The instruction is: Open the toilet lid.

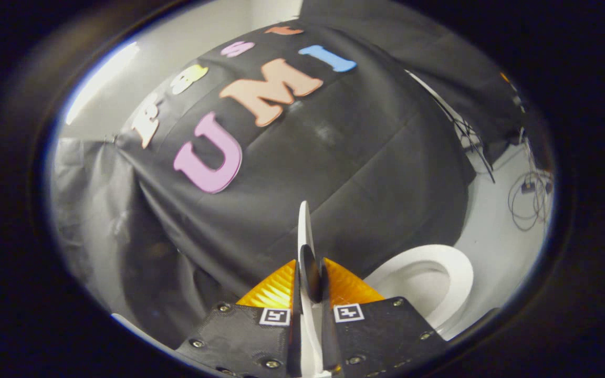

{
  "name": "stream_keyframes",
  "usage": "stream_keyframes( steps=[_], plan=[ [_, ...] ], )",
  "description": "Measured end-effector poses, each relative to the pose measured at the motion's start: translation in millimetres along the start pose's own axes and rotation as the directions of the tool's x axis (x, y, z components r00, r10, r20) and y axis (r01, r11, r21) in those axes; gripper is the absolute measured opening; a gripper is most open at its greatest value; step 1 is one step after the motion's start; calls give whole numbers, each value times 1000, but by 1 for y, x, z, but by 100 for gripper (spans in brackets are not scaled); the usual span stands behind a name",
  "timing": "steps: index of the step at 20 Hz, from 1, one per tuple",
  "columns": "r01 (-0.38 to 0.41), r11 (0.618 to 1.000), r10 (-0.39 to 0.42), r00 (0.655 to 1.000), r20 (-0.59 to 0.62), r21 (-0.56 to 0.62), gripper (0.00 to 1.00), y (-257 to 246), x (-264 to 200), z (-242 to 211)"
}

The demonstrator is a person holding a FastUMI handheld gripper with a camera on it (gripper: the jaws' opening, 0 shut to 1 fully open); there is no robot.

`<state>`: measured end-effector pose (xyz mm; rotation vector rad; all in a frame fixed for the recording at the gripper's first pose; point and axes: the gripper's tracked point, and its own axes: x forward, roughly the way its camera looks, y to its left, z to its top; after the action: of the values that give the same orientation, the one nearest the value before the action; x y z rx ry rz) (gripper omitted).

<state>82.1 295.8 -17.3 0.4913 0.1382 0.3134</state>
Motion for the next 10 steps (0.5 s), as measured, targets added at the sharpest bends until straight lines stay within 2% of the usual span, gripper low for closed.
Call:
stream_keyframes(
  steps=[4,10],
  plan=[
    [-40,983,29,998,-63,-178,17,43,15,-10],
    [-131,958,112,990,-86,-253,21,111,18,-40]
  ],
)
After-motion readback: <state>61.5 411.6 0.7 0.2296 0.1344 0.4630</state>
